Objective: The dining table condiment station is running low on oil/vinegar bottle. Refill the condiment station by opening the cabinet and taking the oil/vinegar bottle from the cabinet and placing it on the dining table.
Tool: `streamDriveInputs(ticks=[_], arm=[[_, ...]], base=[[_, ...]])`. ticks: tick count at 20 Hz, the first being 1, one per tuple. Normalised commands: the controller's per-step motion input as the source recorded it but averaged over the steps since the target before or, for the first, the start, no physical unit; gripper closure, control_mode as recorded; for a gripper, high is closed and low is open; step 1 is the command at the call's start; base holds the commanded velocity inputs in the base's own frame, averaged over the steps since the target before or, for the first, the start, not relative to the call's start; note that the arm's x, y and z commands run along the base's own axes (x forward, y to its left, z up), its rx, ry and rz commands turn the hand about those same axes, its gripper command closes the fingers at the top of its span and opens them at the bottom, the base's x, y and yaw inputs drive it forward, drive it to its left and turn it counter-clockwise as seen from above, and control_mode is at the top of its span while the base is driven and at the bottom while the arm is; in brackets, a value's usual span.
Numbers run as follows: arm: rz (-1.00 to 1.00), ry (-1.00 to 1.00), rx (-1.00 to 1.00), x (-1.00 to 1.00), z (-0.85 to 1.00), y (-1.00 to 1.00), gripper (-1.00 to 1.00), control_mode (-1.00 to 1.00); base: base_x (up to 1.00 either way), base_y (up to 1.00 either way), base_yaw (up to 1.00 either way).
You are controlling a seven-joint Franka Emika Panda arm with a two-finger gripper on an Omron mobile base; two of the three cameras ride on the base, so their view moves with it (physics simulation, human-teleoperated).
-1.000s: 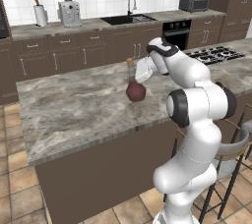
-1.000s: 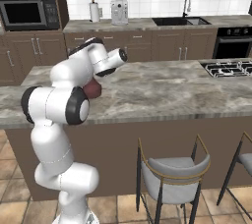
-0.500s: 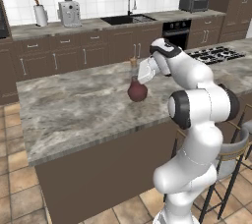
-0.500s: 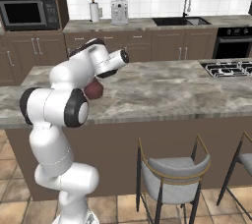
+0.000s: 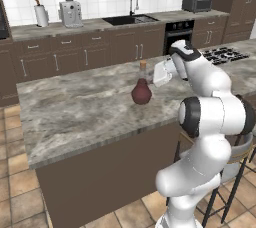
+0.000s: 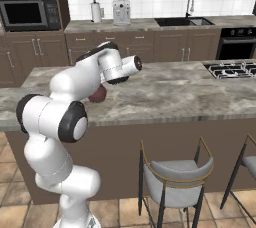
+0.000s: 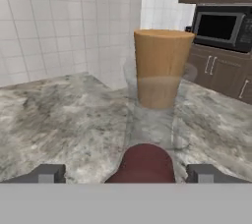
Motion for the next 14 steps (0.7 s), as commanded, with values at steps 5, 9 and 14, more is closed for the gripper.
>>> streamDriveInputs(ticks=[5,9,14], arm=[[-0.09,0.0,0.08,-0.69,0.45,-0.39,-1.0,-1.0],[-0.15,0.0,0.03,-0.64,0.95,-0.05,-1.0,-1.0],[-0.13,-0.03,0.0,-0.83,1.0,0.0,-1.0,-1.0]], base=[[0.0,0.0,0.0],[0.0,0.0,0.0],[0.0,0.0,0.0]])
